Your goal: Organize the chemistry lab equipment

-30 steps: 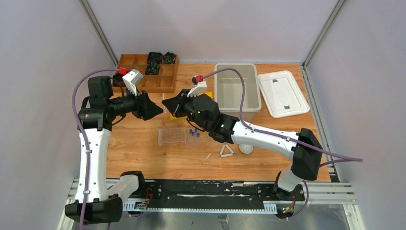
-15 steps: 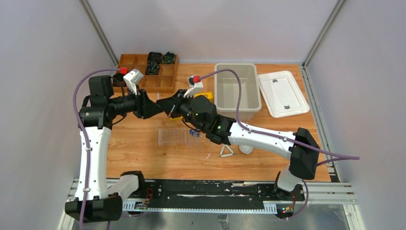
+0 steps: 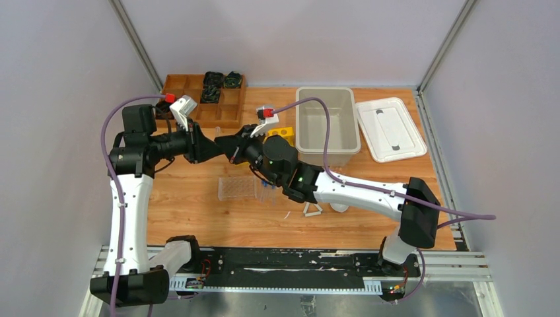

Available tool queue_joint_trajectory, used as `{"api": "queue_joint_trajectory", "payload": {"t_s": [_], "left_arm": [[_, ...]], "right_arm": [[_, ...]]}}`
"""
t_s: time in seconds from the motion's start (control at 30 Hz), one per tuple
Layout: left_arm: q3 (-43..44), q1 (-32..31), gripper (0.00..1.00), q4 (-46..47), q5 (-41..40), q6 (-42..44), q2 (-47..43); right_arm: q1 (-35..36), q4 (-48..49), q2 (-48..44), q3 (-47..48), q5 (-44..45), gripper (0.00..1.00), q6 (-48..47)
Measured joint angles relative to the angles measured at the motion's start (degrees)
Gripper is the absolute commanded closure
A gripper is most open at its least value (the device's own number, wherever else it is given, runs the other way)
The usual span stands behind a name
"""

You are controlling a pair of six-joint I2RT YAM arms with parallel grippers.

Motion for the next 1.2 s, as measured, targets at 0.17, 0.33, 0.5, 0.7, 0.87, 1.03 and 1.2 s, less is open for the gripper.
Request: {"api": "queue_joint_trajectory", "payload": {"t_s": [0.17, 0.33, 0.5, 0.7, 0.87, 1.03, 1.2], "left_arm": [[-0.3, 0.4, 0.91, 0.1, -0.1, -0.4, 0.2], [-1.2, 0.4, 0.91, -0.3, -0.2, 0.7, 0.0], [-2.4, 0.3, 0.91, -0.2, -0.2, 3.4, -1.9], [-3.5, 0.4, 0.91, -0.3, -0.5, 9.1, -6.3], [-4.0, 0.3, 0.92, -0.3, -0.5, 12.2, -8.0], [-4.7, 0.4, 0.93, -0.3, -0.5, 14.2, -8.9], [-4.8, 0.3, 0.93, -0.3, -0.4, 15.1, -9.8]], "right_arm": [[0.3, 0.3, 0.0, 0.0, 0.5, 0.58, -1.6], [0.6, -3.4, 0.0, 2.4, 1.9, 0.40, -2.7], [0.5, -17.8, 0.4, 12.5, 1.2, 0.40, -3.1], [-0.7, -30.9, 1.2, 21.8, -4.2, 0.46, -3.3], [-1.2, -36.8, 3.0, 23.7, -7.9, 0.53, -3.9], [-1.3, -39.6, 4.1, 24.2, -9.1, 0.59, -4.1], [-1.3, -40.7, 4.3, 25.4, -10.0, 0.59, -4.1]]}}
